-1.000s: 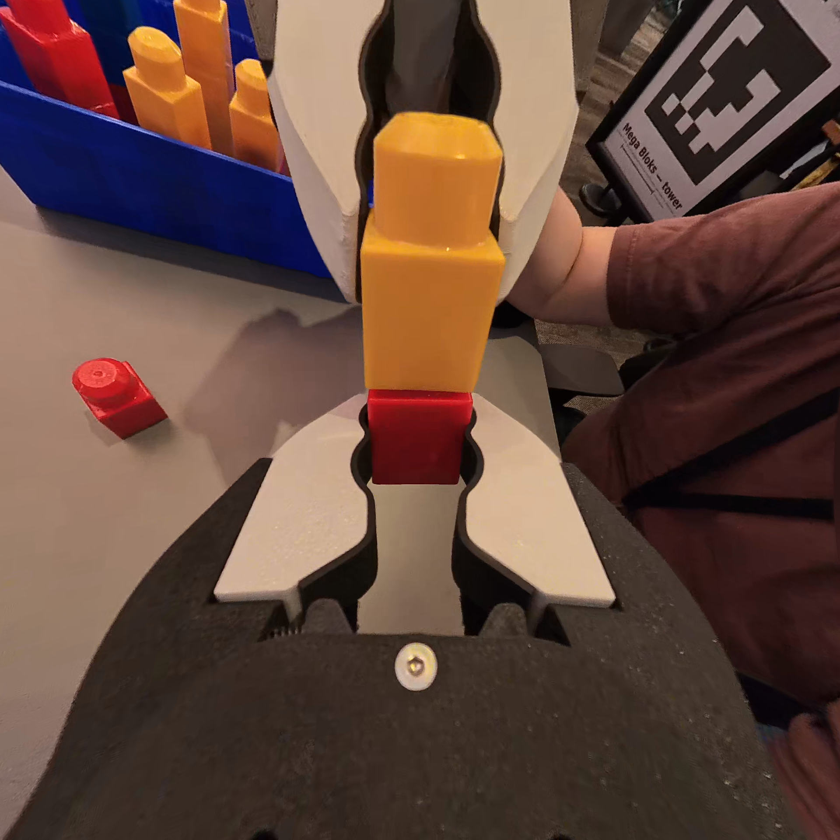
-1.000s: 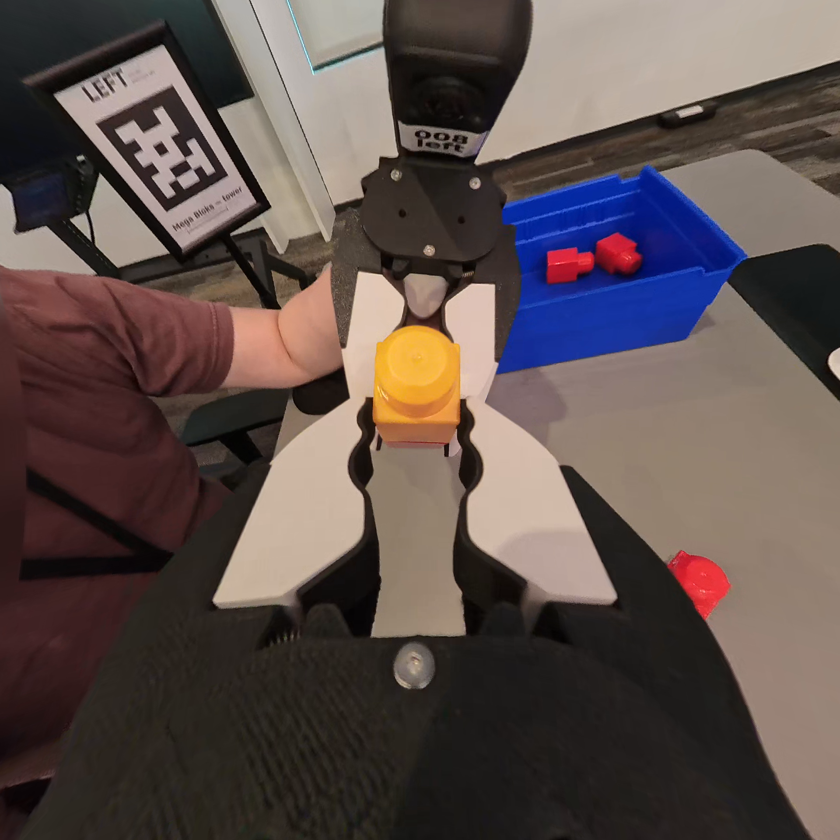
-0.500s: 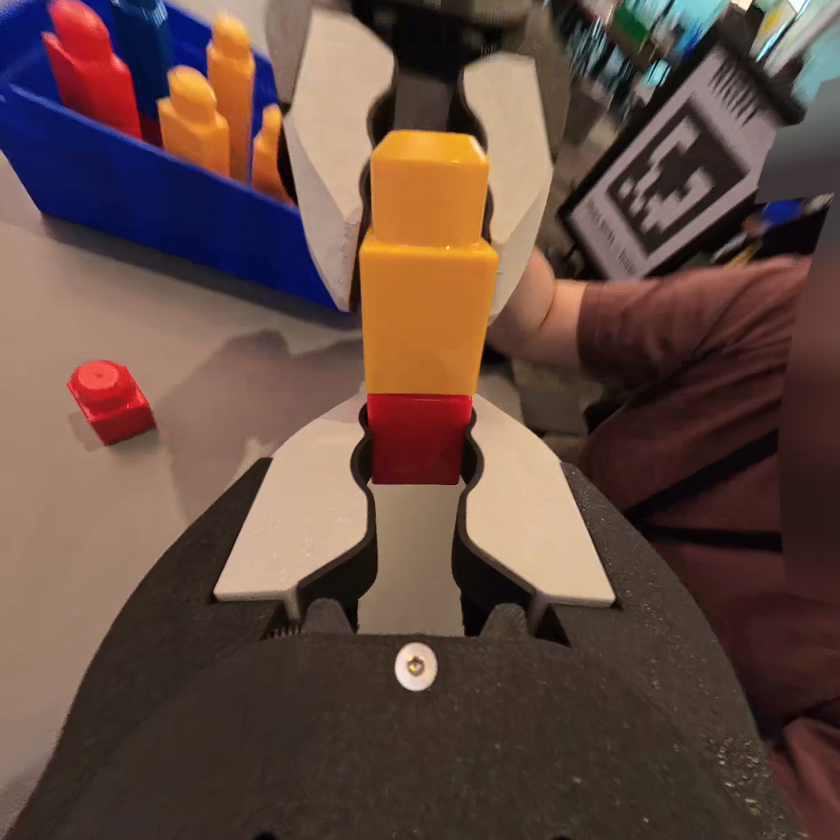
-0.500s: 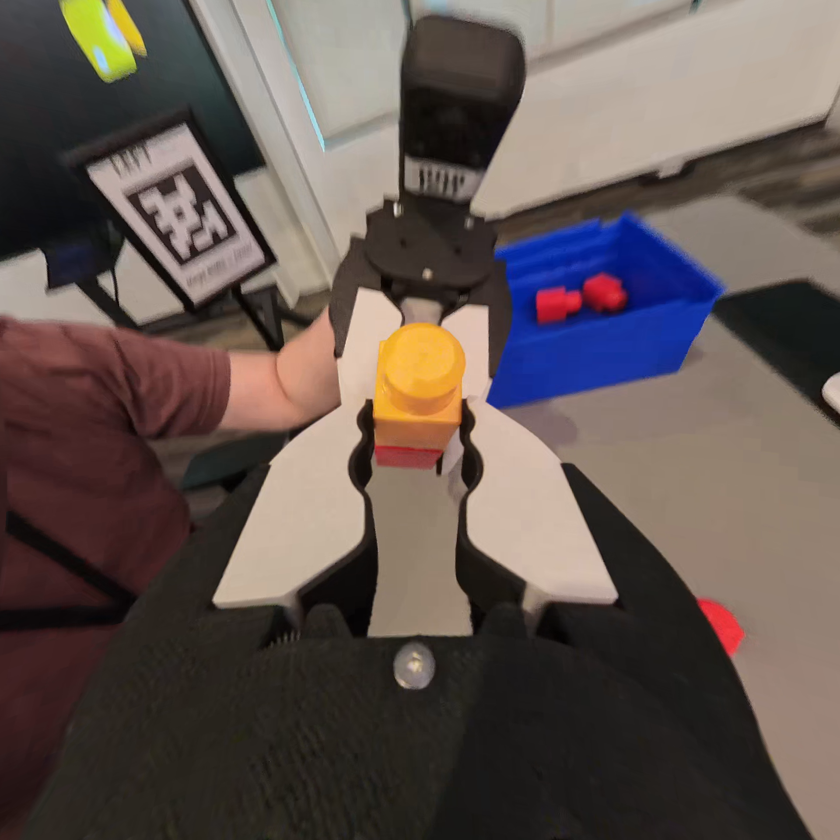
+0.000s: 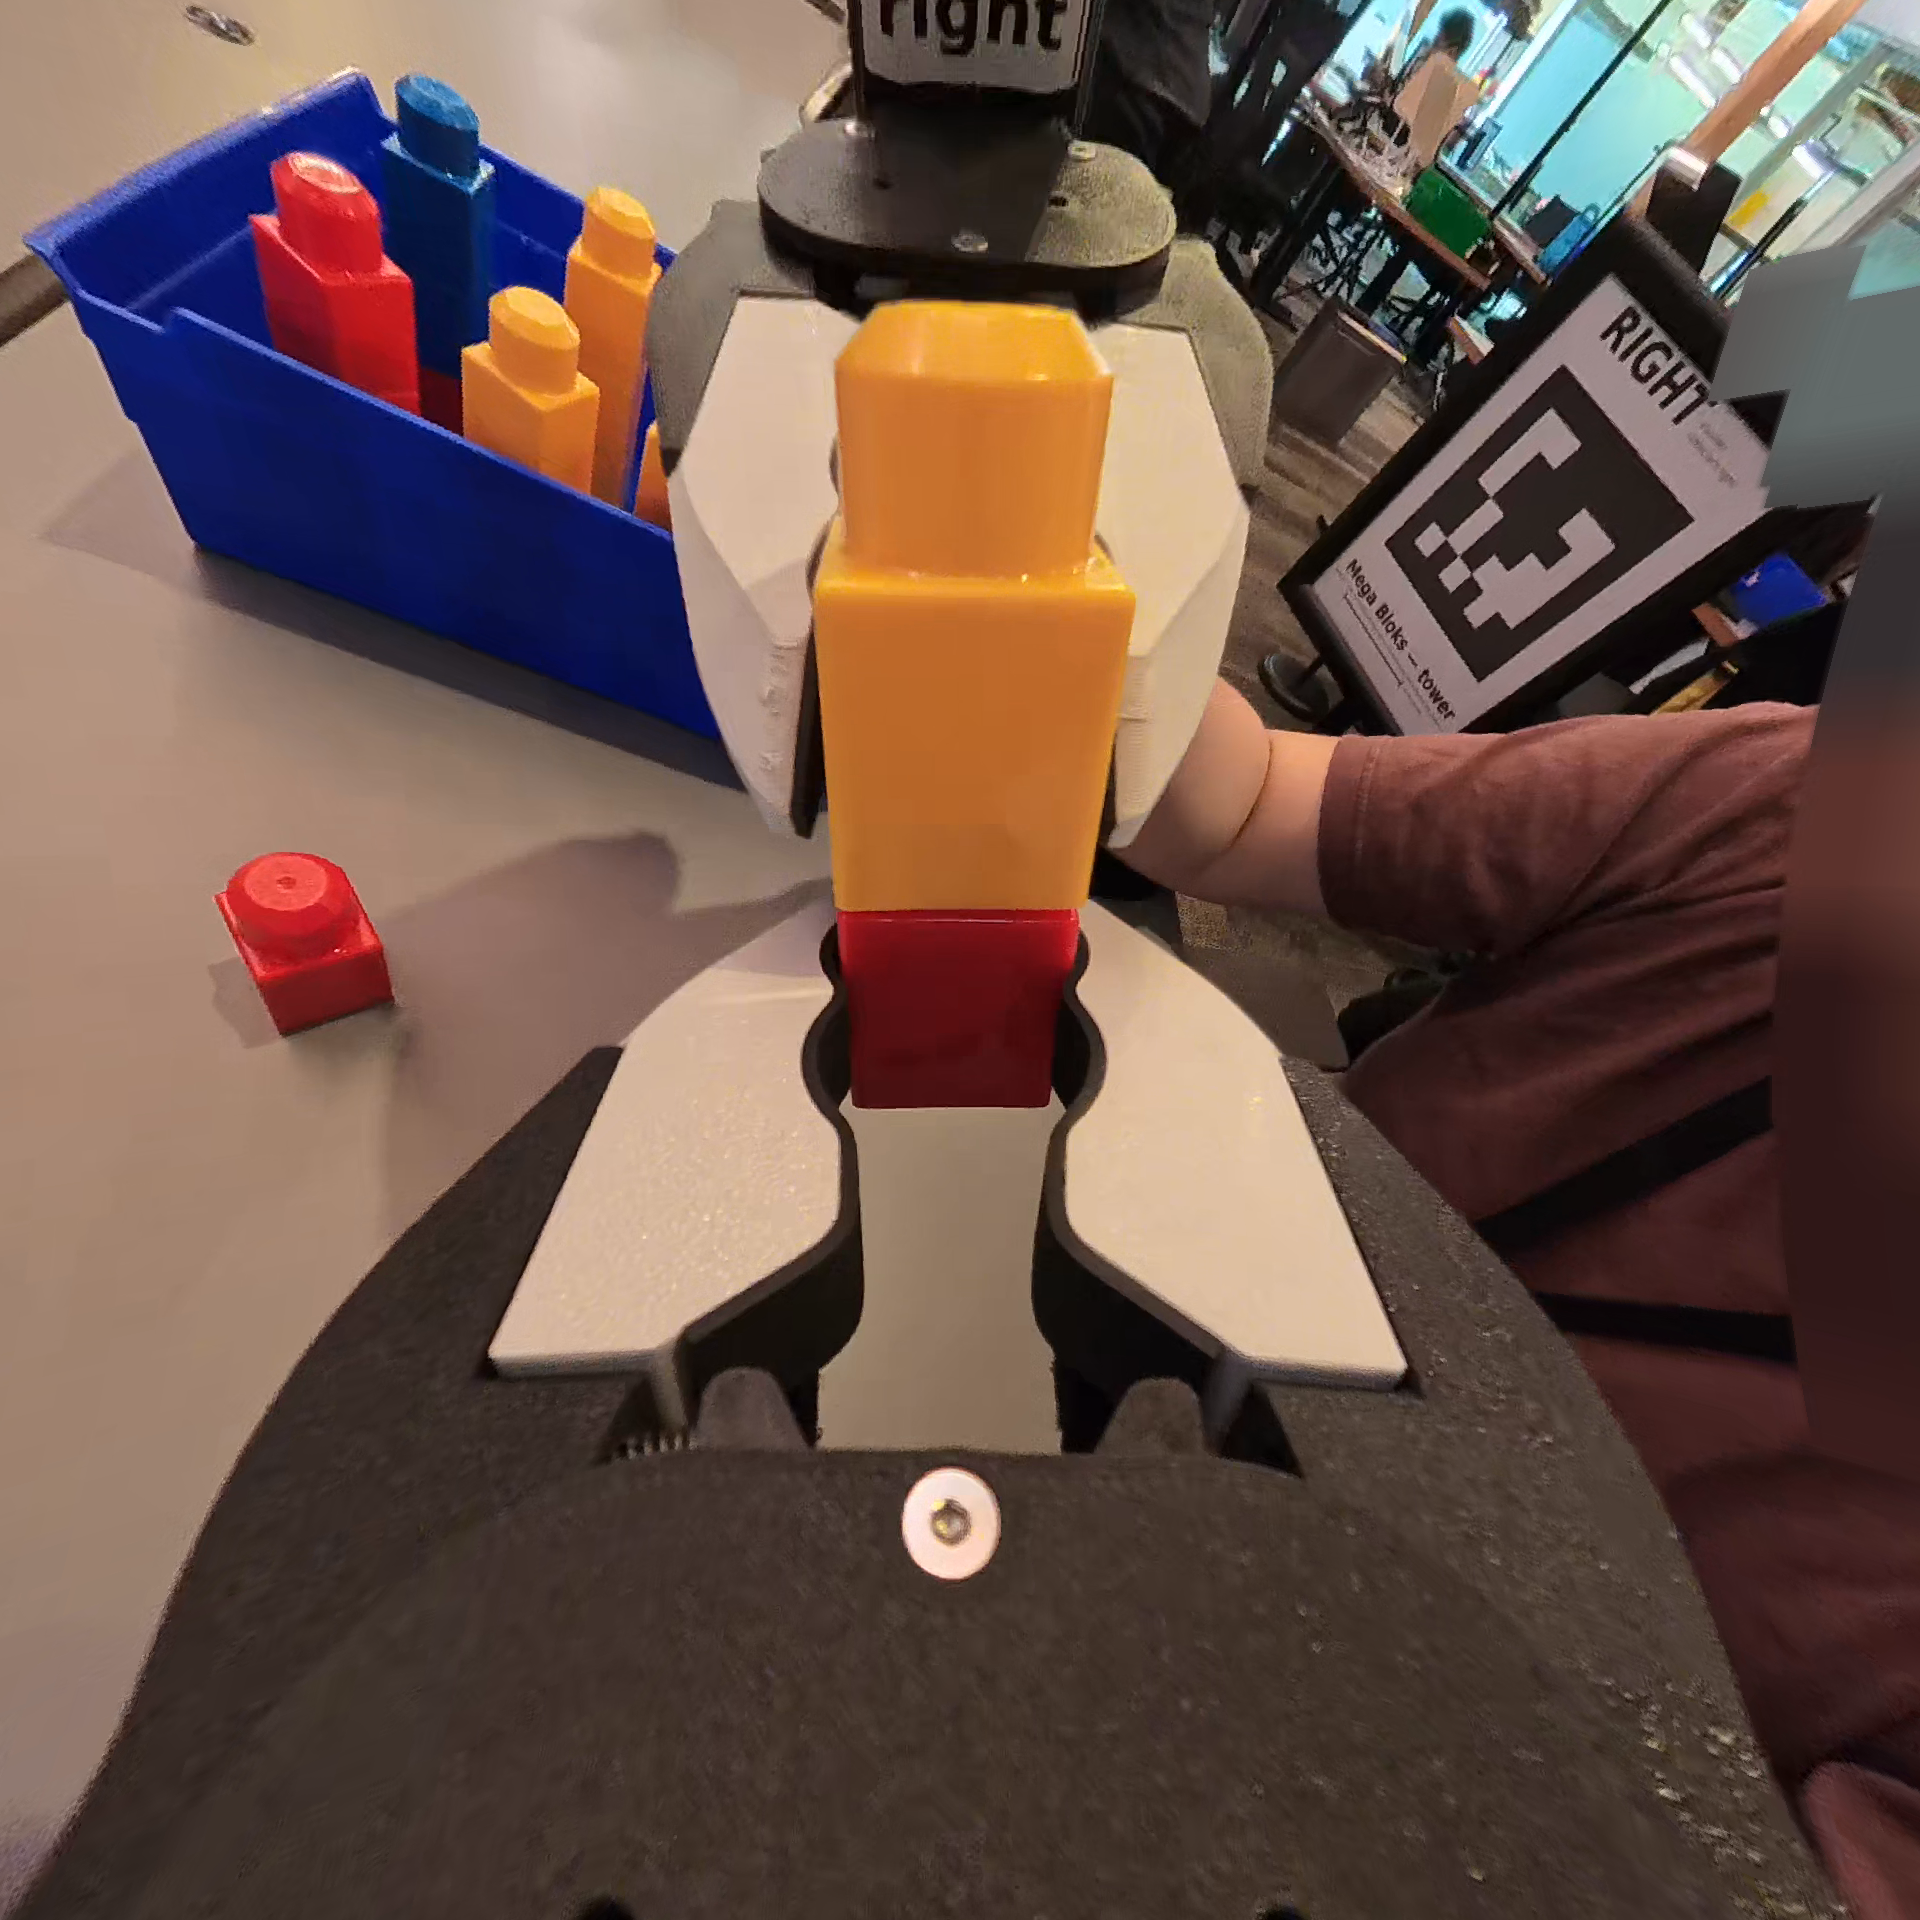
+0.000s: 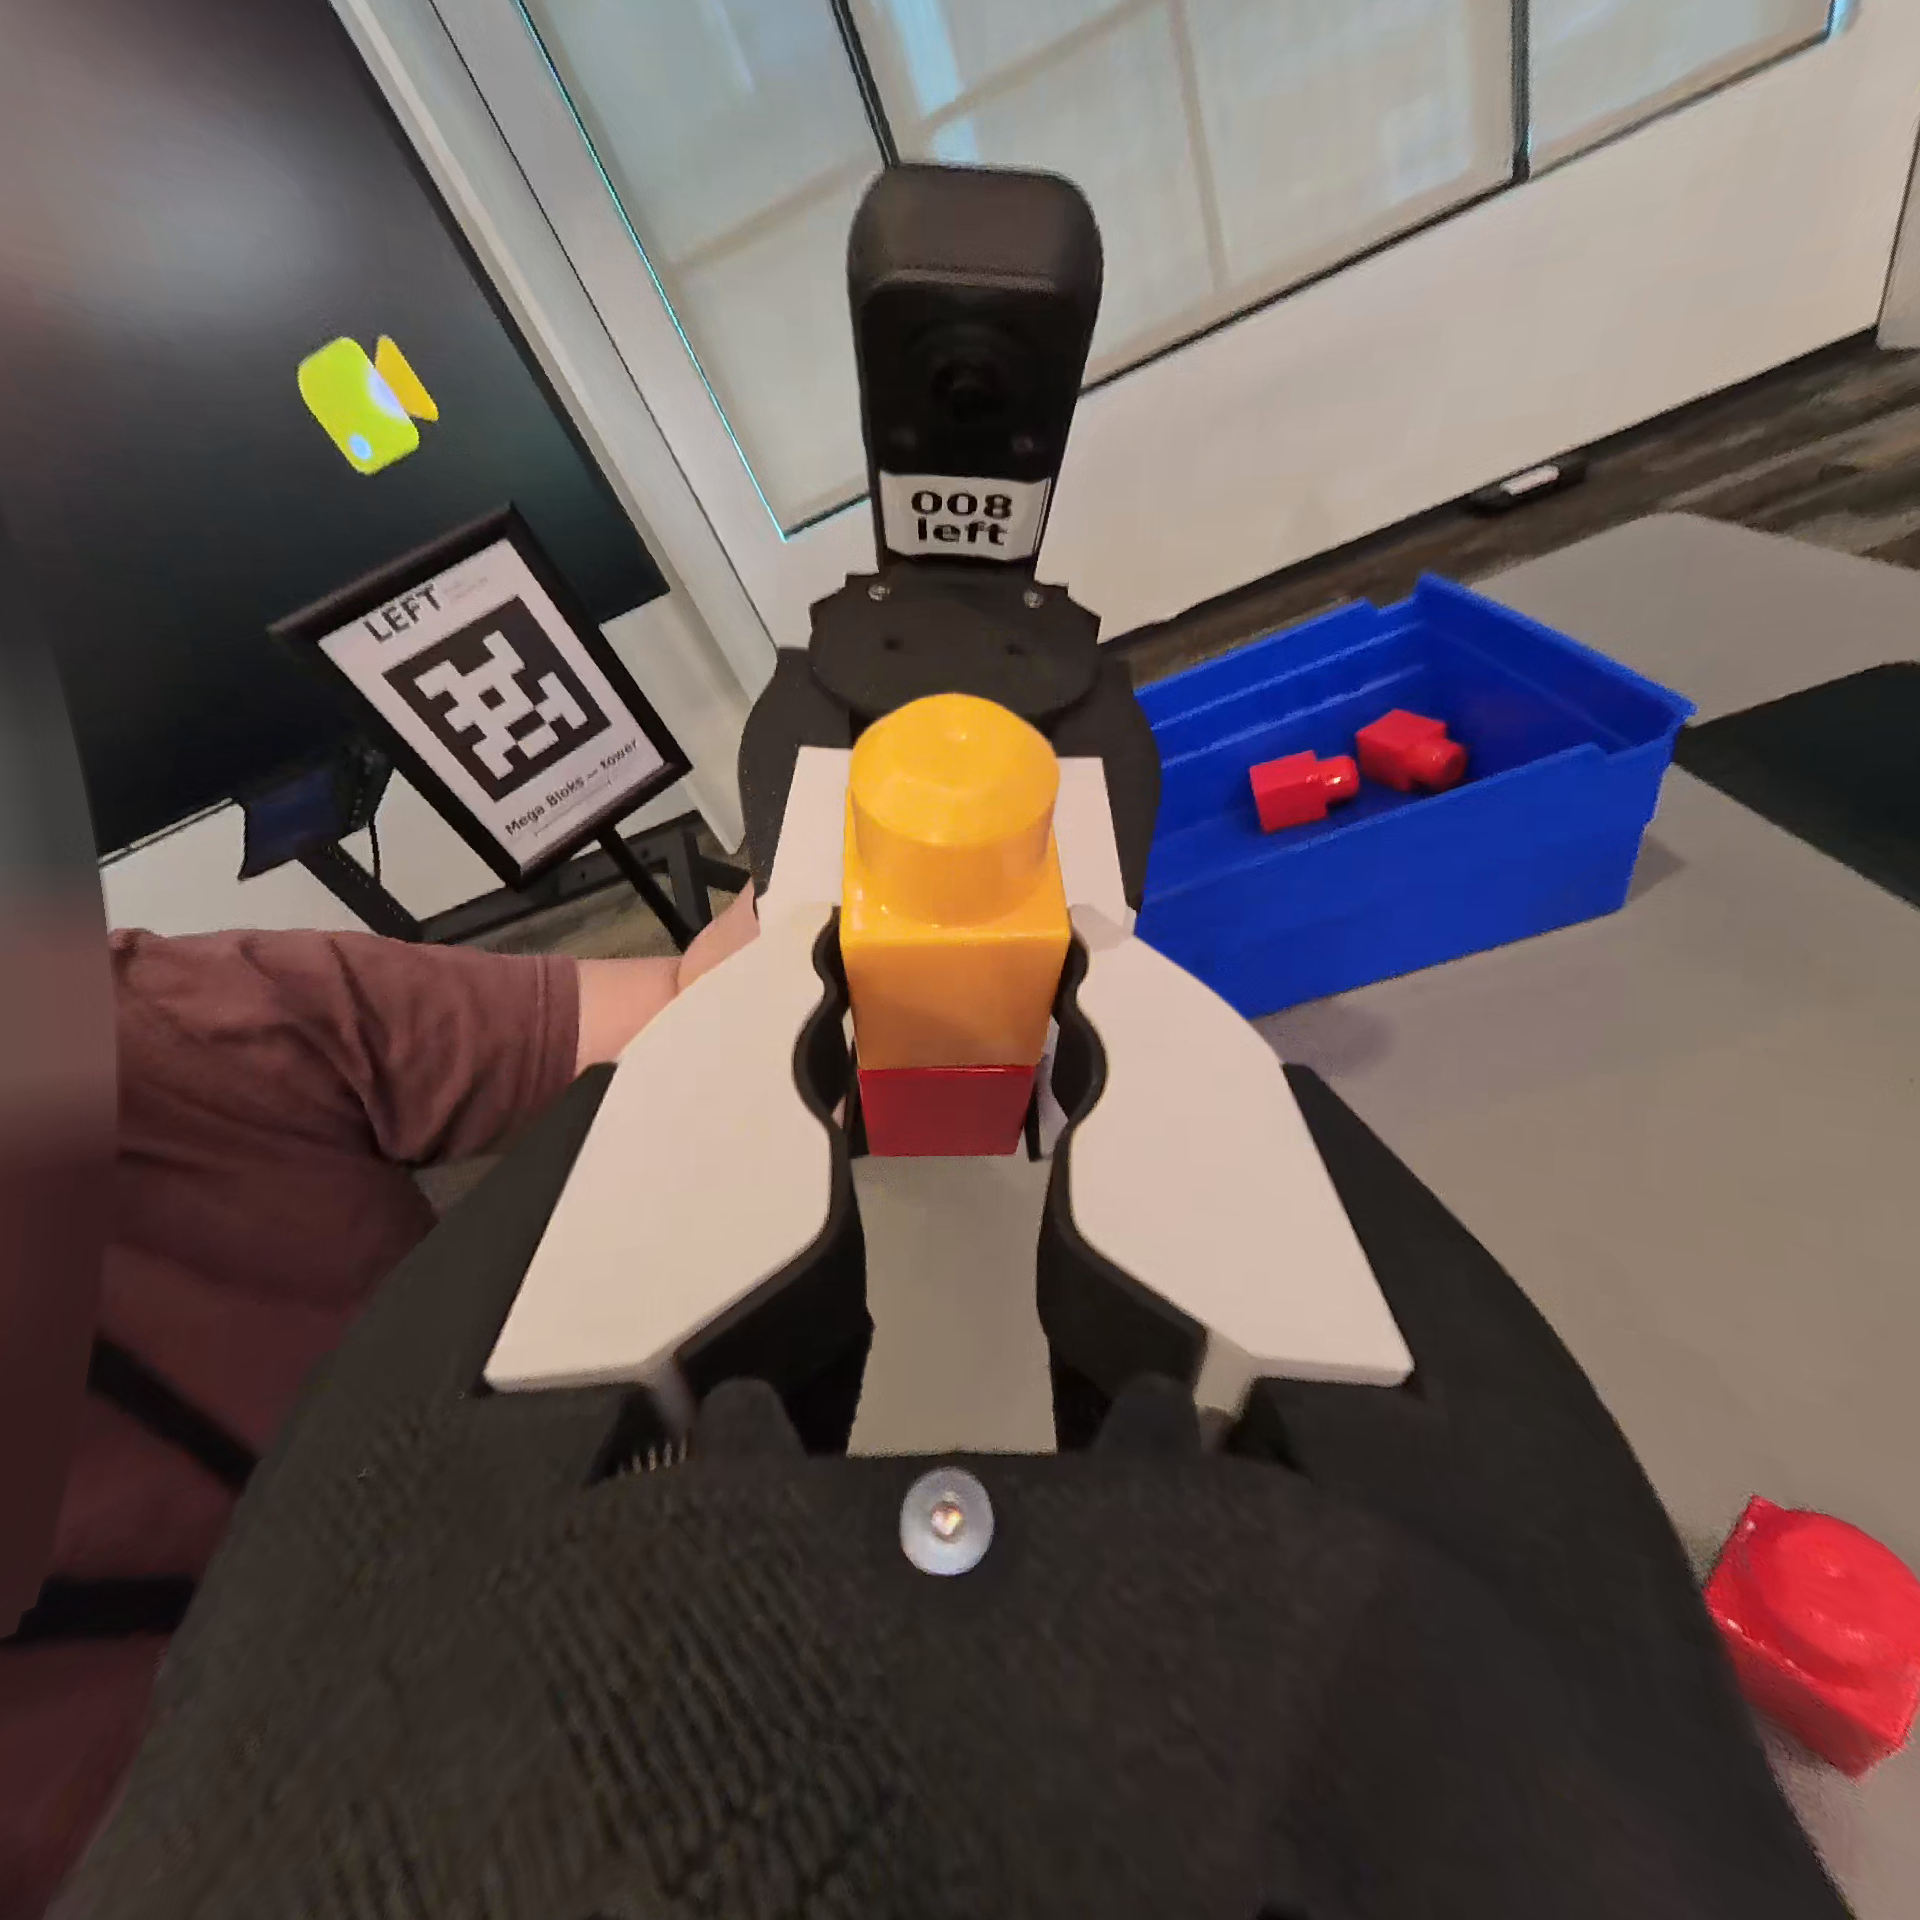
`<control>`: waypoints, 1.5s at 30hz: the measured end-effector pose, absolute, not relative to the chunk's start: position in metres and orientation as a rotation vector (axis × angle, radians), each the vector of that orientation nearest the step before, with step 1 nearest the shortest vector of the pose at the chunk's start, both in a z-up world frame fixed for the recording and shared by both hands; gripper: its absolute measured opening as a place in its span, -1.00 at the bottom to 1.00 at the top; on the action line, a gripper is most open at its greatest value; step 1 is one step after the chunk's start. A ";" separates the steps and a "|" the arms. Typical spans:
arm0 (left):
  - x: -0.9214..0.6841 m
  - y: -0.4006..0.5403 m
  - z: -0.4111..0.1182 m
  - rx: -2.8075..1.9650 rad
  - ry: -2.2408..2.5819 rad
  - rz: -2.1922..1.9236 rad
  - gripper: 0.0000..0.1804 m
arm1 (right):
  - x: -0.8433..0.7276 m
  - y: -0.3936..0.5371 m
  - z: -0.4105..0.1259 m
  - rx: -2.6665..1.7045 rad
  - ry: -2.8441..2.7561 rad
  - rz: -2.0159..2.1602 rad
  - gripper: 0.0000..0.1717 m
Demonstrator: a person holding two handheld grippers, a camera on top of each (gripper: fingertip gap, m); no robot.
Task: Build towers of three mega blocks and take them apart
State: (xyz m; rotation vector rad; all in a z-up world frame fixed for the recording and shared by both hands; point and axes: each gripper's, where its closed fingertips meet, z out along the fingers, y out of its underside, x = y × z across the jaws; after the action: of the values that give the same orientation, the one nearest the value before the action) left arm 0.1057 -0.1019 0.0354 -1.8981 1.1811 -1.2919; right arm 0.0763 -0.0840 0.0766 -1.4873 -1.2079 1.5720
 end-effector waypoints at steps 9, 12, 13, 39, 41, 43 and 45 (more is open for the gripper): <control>0.104 -0.106 0.024 -1.966 1.243 -1.221 -0.61 | 0.076 -0.090 0.063 -1.542 -1.319 1.507 -0.56; 0.104 -0.108 0.019 -1.978 1.269 -1.219 -0.61 | 0.078 -0.092 0.057 -1.559 -1.364 1.470 -0.57; 0.104 -0.108 0.018 -1.983 1.274 -1.214 -0.61 | 0.078 -0.092 0.056 -1.563 -1.370 1.465 -0.57; 0.113 -0.102 0.036 -1.903 1.164 -1.308 -0.61 | 0.075 -0.079 0.090 -1.398 -1.094 1.640 -0.57; 0.113 -0.103 0.034 -1.907 1.176 -1.300 -0.61 | 0.076 -0.080 0.088 -1.406 -1.117 1.627 -0.57; 0.114 -0.105 0.034 -1.902 1.188 -1.316 -0.61 | 0.075 -0.081 0.088 -1.408 -1.124 1.630 -0.57; 0.113 -0.105 0.032 -1.911 1.196 -1.305 -0.61 | 0.075 -0.081 0.086 -1.411 -1.126 1.642 -0.56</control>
State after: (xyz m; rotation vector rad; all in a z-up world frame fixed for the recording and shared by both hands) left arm 0.1132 -0.1049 0.0318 -1.9105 1.1957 -1.3045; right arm 0.0746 -0.0812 0.0860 -1.4110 -1.1258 1.6425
